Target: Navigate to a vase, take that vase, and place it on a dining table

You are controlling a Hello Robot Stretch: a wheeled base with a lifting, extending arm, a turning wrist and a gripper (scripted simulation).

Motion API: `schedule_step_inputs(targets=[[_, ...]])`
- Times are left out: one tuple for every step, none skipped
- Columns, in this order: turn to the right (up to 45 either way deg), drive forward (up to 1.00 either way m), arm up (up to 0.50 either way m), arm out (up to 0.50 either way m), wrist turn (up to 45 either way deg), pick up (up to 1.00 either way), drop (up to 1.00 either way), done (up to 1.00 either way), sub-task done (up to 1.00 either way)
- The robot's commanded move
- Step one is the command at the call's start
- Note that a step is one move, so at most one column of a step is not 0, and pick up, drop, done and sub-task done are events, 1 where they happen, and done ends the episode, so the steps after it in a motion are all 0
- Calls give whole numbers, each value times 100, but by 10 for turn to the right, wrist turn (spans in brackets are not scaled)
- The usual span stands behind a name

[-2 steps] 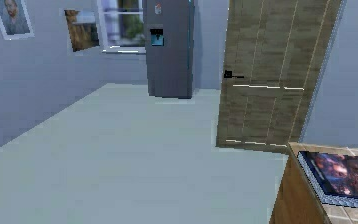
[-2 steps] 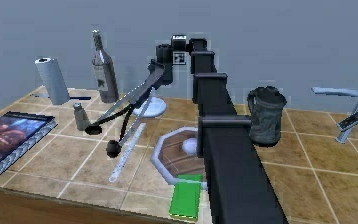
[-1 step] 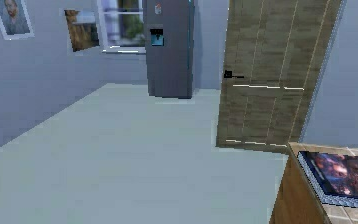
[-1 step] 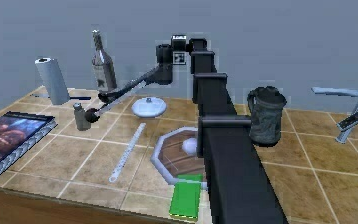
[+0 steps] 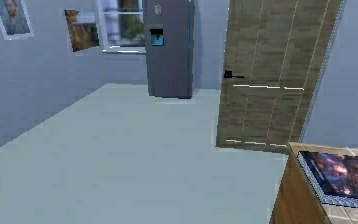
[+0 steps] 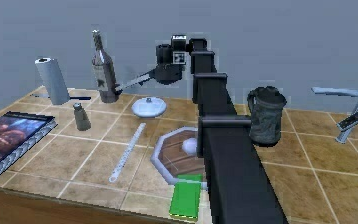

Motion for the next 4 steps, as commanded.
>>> schedule_step_inputs(targets=[[0,0,0,0,180,0,0,0,0],[0,0,-14,0,0,0,0,0,0],[0,0,0,0,0,100,0,0,0],[0,0,10,0,0,0,0,0,0]])
